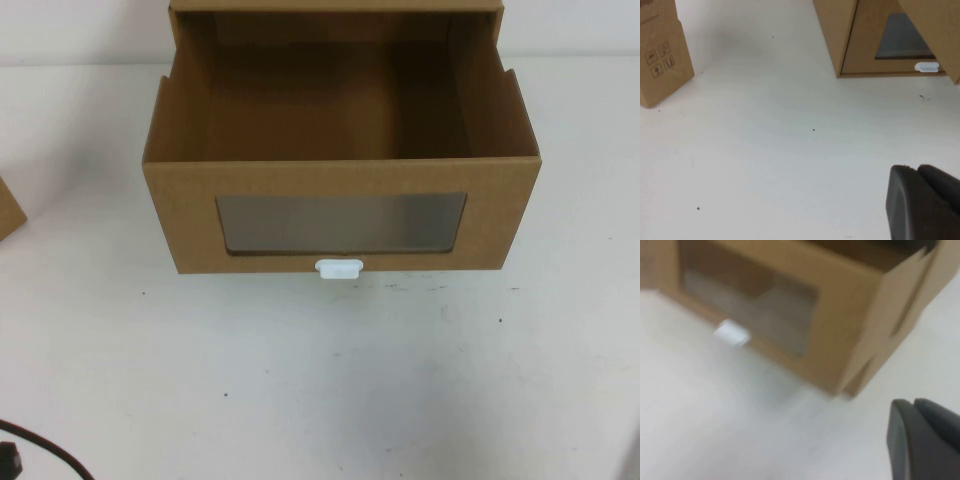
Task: Open the shoe box
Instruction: 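Pull the top drawer of the cardboard box fully open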
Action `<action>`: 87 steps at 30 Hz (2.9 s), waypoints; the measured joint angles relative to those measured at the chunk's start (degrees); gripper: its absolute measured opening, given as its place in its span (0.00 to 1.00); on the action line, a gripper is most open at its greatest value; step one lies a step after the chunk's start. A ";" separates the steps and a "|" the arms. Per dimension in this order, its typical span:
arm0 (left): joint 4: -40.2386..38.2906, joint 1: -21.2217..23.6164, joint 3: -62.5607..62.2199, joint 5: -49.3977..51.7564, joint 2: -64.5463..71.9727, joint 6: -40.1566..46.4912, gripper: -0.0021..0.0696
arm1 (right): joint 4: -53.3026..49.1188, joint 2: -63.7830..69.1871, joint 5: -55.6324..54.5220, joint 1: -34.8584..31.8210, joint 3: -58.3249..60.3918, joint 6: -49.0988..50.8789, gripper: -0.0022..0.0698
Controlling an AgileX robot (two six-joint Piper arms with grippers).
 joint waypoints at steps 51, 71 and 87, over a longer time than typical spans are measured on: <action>0.00 0.00 0.00 0.25 0.00 -0.10 0.02 | -11.13 -24.63 -1.25 -36.57 29.76 18.85 0.00; 26.77 -8.12 18.21 -24.16 -19.42 -34.91 0.02 | -10.87 -24.63 -1.22 -36.57 29.76 18.85 0.00; 27.86 -8.42 25.21 -16.05 -21.81 -26.99 0.02 | -10.76 -24.63 -1.12 -36.57 29.76 18.85 0.00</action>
